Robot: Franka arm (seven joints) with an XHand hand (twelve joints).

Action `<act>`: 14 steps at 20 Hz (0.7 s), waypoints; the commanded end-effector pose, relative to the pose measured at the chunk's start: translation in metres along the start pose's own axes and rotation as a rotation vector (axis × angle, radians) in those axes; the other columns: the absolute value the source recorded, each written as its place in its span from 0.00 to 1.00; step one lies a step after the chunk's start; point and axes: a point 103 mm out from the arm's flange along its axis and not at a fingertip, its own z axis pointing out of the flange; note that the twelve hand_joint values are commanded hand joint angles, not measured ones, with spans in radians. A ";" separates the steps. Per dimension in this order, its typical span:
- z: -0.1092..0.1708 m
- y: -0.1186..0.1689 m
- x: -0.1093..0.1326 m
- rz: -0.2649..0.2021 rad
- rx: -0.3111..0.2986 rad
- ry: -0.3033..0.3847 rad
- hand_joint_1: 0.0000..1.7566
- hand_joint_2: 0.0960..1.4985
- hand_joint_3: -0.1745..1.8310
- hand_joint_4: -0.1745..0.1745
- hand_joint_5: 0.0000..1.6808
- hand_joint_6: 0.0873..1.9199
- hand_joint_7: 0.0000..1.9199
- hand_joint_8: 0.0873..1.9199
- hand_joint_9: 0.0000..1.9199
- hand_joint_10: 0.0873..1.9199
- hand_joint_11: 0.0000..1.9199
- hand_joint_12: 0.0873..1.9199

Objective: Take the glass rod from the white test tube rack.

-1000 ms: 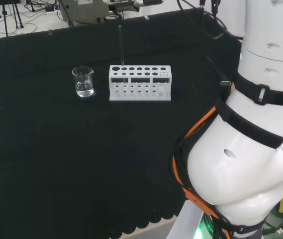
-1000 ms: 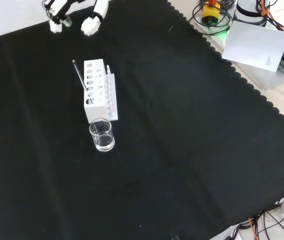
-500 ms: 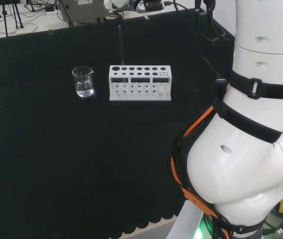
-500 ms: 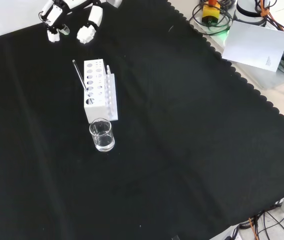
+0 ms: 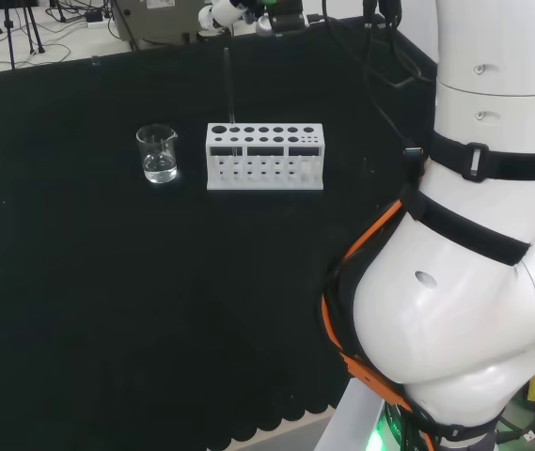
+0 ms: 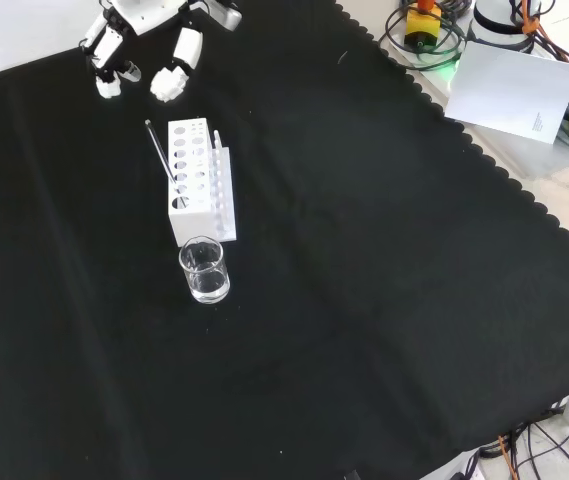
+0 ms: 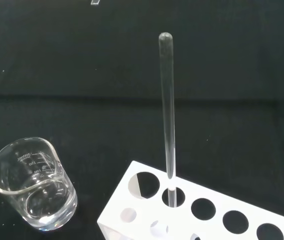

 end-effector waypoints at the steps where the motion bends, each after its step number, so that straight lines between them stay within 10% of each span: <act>1: 0.011 0.003 0.001 -0.049 0.011 0.015 0.32 0.61 0.32 0.00 0.19 0.43 0.37 0.50 0.54 0.51 0.23 0.69; 14: 0.048 -0.003 -0.015 -0.006 0.037 0.007 0.32 0.61 0.33 0.00 0.22 0.48 0.43 0.52 0.59 0.53 0.27 0.69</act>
